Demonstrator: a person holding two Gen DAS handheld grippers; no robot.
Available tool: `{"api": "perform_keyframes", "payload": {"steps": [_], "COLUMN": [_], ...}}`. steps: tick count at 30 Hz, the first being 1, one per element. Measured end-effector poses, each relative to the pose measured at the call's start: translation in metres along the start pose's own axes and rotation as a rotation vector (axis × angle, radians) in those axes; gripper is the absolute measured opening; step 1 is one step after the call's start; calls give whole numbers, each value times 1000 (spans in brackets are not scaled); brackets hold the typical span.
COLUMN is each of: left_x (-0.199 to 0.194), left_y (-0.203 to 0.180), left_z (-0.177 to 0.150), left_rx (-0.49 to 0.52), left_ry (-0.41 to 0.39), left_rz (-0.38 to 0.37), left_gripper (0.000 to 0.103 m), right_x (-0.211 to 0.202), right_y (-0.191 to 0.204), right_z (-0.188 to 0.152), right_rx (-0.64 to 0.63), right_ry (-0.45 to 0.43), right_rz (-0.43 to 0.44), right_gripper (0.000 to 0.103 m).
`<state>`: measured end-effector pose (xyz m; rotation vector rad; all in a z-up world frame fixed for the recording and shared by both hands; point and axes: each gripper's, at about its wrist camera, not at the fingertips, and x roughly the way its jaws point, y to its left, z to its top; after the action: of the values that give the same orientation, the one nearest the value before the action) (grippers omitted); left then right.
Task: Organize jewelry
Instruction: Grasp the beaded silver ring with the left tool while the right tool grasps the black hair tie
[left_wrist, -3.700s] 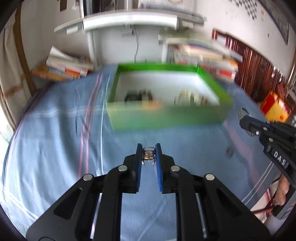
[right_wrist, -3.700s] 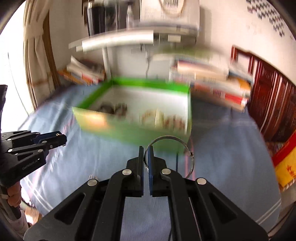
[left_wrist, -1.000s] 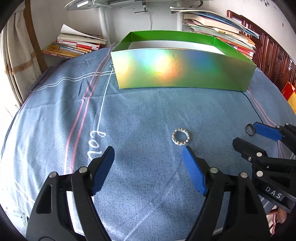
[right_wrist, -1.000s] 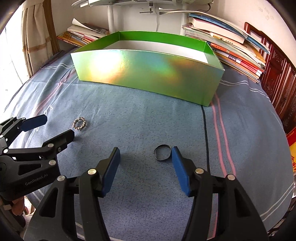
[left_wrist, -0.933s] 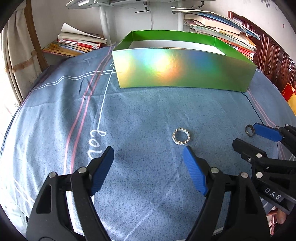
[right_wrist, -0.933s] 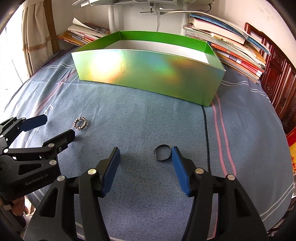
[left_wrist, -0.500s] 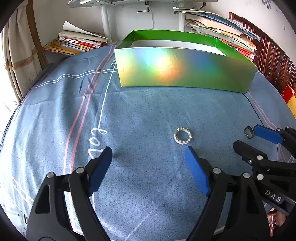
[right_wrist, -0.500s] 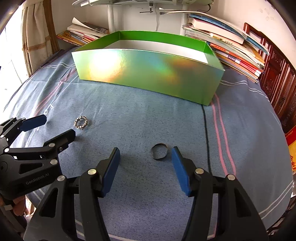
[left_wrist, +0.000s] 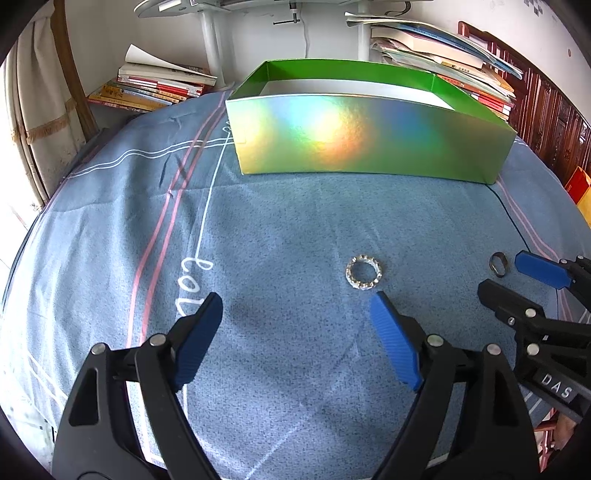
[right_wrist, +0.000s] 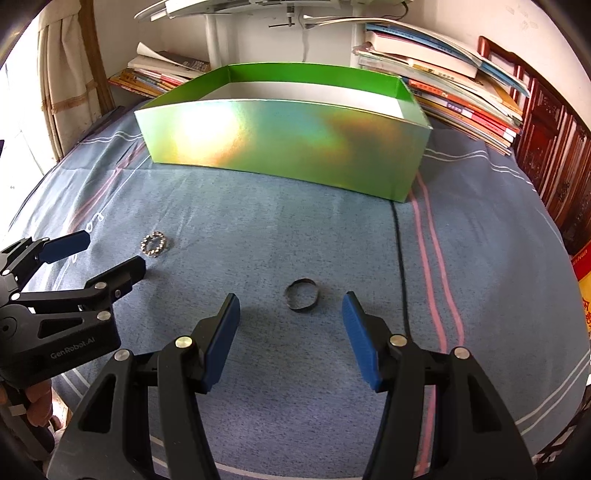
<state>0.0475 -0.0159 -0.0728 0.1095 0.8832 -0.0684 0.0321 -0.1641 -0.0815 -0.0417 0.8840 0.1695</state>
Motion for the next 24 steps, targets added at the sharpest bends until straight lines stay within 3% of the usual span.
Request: {"api": "perform_keyframes", "payload": {"steps": [5,12,24], "left_x": [0,-1,0], "left_y": [1,2,5], "left_z": [-1,-1,0], "left_rx": [-1,-4,-21], "left_ry": [2,6,24], "left_rz": [-2,1,-14], "left_gripper": [83,83,83], "right_x": [-6,-9,-14], "right_y": [8,-3,-17], "right_z": [-1,-1,-4], "right_rx": [-23,6,57], "right_ry": [-4,-10,-4], "right_rz": [61,-8,-36], "right_gripper": [57,57,61]}}
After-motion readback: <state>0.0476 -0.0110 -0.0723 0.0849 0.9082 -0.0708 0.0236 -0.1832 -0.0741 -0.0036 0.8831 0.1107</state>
